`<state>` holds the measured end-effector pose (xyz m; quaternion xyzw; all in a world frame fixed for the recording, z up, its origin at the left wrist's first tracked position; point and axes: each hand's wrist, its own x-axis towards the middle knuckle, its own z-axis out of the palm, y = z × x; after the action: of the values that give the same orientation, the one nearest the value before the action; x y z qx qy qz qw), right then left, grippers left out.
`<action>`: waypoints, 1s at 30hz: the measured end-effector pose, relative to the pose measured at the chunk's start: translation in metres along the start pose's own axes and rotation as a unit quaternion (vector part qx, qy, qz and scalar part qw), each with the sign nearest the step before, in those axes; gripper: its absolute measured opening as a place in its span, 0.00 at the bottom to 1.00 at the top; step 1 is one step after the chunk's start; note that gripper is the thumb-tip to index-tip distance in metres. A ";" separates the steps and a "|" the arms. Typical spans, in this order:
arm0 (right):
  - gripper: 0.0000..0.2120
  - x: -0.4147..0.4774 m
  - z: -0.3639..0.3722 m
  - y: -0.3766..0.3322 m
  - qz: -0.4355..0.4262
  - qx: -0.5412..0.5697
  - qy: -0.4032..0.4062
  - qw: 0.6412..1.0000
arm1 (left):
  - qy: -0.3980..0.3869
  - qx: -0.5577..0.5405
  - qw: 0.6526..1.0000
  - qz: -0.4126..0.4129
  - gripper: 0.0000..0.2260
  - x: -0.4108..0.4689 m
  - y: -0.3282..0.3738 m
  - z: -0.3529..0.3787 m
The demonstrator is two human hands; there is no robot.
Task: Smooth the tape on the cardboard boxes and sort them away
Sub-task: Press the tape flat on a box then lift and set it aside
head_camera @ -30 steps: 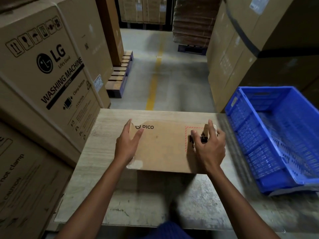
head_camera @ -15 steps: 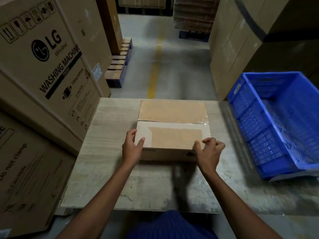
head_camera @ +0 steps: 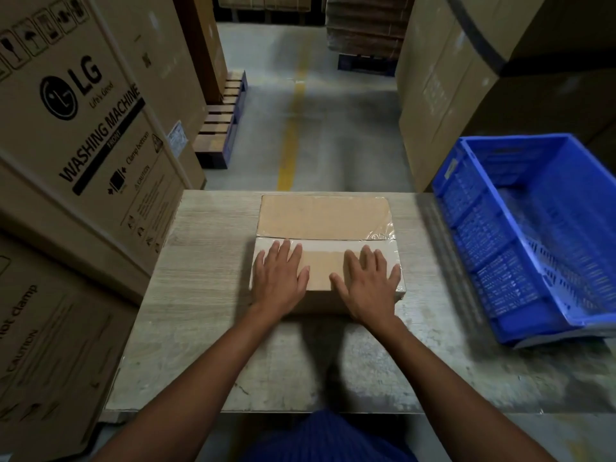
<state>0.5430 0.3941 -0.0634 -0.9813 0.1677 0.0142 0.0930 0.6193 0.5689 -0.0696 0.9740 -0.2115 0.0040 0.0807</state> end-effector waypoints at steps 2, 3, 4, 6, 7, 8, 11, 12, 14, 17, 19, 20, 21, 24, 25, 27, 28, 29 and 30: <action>0.29 0.010 -0.009 0.002 -0.014 -0.016 0.002 1.000 | -0.008 0.030 0.999 0.013 0.30 0.010 -0.001 -0.007; 0.28 0.015 -0.011 0.002 -0.021 -0.013 -0.007 1.000 | -0.016 0.036 0.999 0.020 0.30 0.014 -0.001 -0.009; 0.29 0.018 -0.011 0.002 -0.029 -0.006 -0.025 0.999 | -0.024 0.030 0.999 0.025 0.30 0.017 -0.001 -0.009; 0.32 0.021 -0.006 0.004 -0.050 -0.004 -0.048 0.998 | -0.048 0.006 0.998 0.037 0.27 0.017 -0.001 -0.005; 0.35 0.020 -0.004 0.005 -0.056 -0.009 -0.047 0.997 | -0.065 0.003 0.997 0.044 0.26 0.018 -0.002 -0.002; 0.36 0.020 -0.003 0.007 -0.059 -0.017 -0.047 0.997 | -0.081 0.006 0.996 0.048 0.26 0.019 -0.003 -0.001; 0.31 0.029 -0.014 0.005 -0.063 -0.037 -0.074 0.995 | -0.096 0.018 0.993 0.060 0.26 0.025 -0.004 -0.005; 0.28 0.032 -0.018 0.002 -0.064 -0.032 -0.080 0.994 | -0.096 0.026 0.993 0.066 0.26 0.028 -0.006 -0.007; 0.25 0.034 -0.021 -0.006 -0.081 -0.023 -0.100 0.991 | -0.099 0.044 0.991 0.082 0.25 0.031 -0.010 -0.010; 0.24 0.031 -0.015 -0.008 -0.115 -0.029 -0.112 0.987 | -0.131 0.050 0.978 0.155 0.25 0.032 -0.018 -0.012; 0.25 0.033 -0.017 -0.006 -0.119 -0.033 -0.119 0.985 | -0.155 0.057 0.965 0.204 0.26 0.036 -0.022 -0.014; 0.25 0.035 -0.019 -0.004 -0.124 -0.034 -0.125 0.984 | -0.159 0.059 0.962 0.215 0.27 0.037 -0.024 -0.015; 0.25 0.037 -0.021 -0.002 -0.129 -0.036 -0.128 0.983 | -0.159 0.057 0.961 0.220 0.27 0.038 -0.024 -0.015; 0.27 0.041 -0.026 0.006 -0.132 -0.023 -0.125 0.983 | -0.127 0.037 0.981 0.142 0.26 0.030 -0.019 -0.013; 0.27 0.044 -0.029 0.011 -0.128 -0.007 -0.125 0.984 | -0.110 0.024 0.991 0.076 0.25 0.026 -0.015 -0.012; 0.25 0.048 -0.031 0.019 -0.120 0.030 -0.119 0.985 | -0.079 -0.001 0.995 -0.058 0.25 0.018 -0.006 -0.010; 0.25 0.045 -0.030 0.022 -0.115 0.038 -0.112 0.986 | -0.072 -0.009 0.992 -0.100 0.26 0.017 -0.002 -0.011; 0.26 0.040 -0.027 0.023 -0.109 0.029 -0.101 0.988 | -0.074 -0.015 0.989 -0.125 0.26 0.015 0.001 -0.011; 0.28 0.033 -0.022 0.023 -0.098 0.010 -0.088 0.991 | -0.079 -0.022 0.986 -0.143 0.27 0.015 0.003 -0.012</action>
<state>0.5665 0.3579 -0.0476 -0.9870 0.0616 0.0898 0.1185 0.6322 0.5624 -0.0571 0.9895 -0.0762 -0.0892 0.0850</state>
